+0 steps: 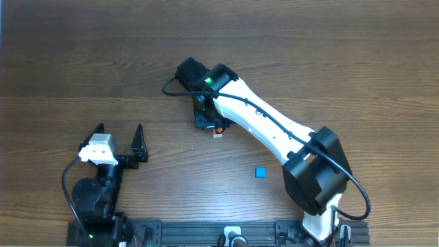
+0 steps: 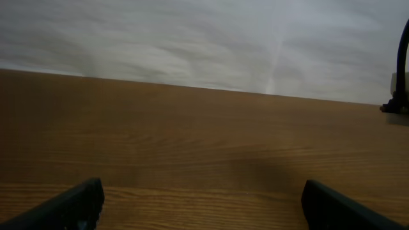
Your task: Stack Cubes
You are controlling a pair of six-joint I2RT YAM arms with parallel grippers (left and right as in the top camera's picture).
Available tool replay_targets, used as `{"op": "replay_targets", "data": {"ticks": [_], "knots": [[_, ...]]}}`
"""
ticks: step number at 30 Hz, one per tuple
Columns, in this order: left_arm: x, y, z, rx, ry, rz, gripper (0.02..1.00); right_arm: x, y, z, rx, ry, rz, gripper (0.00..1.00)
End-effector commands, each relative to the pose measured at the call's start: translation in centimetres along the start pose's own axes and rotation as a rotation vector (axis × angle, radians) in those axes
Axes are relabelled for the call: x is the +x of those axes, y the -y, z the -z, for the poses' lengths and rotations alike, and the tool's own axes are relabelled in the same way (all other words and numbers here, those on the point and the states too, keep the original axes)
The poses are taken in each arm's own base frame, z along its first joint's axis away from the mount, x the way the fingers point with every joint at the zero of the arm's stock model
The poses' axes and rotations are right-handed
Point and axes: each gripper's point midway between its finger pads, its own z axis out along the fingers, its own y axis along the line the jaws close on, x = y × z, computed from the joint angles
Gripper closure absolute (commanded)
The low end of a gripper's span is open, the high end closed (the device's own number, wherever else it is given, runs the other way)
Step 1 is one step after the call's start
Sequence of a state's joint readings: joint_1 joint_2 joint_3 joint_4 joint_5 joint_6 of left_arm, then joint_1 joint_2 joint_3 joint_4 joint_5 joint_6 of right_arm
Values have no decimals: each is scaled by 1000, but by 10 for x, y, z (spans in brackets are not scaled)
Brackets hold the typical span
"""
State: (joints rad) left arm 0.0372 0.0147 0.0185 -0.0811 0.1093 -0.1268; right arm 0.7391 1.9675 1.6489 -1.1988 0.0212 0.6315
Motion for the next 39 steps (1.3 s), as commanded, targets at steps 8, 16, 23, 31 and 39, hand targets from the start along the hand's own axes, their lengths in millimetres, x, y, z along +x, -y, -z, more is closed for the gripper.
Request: {"op": "replay_targets", "data": {"ticks": [8, 16, 23, 31, 39], "knots": [[0, 1, 0, 7, 5, -15, 18, 2, 10, -12, 24, -28, -21, 989], [0, 1, 0, 7, 5, -15, 18, 1, 9, -12, 21, -25, -21, 954], [0, 1, 0, 7, 5, -15, 18, 1, 9, -12, 21, -26, -21, 472], [0, 1, 0, 7, 5, -15, 18, 1, 9, -12, 21, -25, -21, 7], [0, 1, 0, 7, 5, -15, 18, -1, 8, -5, 9, -8, -22, 9]]}}
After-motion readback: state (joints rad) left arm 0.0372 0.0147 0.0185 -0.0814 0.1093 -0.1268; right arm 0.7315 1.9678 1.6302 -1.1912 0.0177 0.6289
